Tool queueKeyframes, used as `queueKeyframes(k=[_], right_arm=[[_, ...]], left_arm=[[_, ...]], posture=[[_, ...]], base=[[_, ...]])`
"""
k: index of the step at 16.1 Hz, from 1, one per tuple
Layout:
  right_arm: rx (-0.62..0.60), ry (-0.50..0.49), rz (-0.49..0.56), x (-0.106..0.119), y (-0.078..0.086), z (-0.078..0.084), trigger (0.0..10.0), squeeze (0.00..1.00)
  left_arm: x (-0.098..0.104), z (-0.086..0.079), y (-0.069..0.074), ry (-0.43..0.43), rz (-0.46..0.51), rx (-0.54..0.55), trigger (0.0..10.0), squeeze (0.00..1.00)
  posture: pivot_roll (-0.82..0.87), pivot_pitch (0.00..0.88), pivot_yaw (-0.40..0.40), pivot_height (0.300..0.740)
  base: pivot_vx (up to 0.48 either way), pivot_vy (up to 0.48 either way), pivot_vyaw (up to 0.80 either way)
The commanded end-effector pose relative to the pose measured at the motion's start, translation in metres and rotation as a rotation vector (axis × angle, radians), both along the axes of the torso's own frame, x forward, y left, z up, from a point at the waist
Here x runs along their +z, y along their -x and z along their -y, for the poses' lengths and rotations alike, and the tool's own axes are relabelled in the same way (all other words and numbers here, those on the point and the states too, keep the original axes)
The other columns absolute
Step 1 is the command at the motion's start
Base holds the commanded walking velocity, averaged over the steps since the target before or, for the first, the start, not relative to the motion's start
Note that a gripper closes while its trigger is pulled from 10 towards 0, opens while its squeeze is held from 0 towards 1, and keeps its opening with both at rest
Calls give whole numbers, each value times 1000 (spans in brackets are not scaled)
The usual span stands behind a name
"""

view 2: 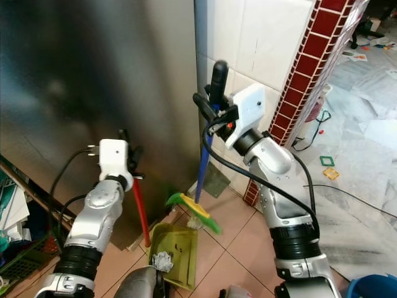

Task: Sweep floor

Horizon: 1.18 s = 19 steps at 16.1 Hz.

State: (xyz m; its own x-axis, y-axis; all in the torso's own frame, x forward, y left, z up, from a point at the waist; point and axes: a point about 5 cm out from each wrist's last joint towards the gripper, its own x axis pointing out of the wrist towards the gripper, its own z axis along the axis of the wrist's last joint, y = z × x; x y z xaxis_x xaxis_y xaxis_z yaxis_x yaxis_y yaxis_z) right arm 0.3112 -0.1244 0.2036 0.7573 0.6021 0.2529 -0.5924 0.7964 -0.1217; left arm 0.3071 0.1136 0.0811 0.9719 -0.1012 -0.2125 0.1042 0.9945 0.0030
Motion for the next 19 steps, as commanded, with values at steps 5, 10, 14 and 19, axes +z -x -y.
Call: queueKeyframes(k=[5, 10, 14, 19], right_arm=[[-27, 53, -24, -21, 2, 3, 10000, 0], [-63, 18, -224, -63, 11, 4, 10000, 0], [-100, -170, -335, -64, 19, 3, 10000, 0], [-139, -323, -246, -19, 1, 14, 10000, 0]], left_arm=[[-23, 5, 10, 38, -110, -36, 10000, 0], [-25, -10, 13, -4, -109, 21, 10000, 0], [-26, -28, 13, -30, -98, 110, 10000, 0], [-30, -23, 13, -73, -129, 75, 10000, 0]], posture=[[-67, 11, 30, 740], [-57, 4, 25, 740], [-66, 0, 29, 740], [-74, 0, 36, 740]], base=[[0, 0, 0], [0, 0, 0], [0, 0, 0], [0, 0, 0]])
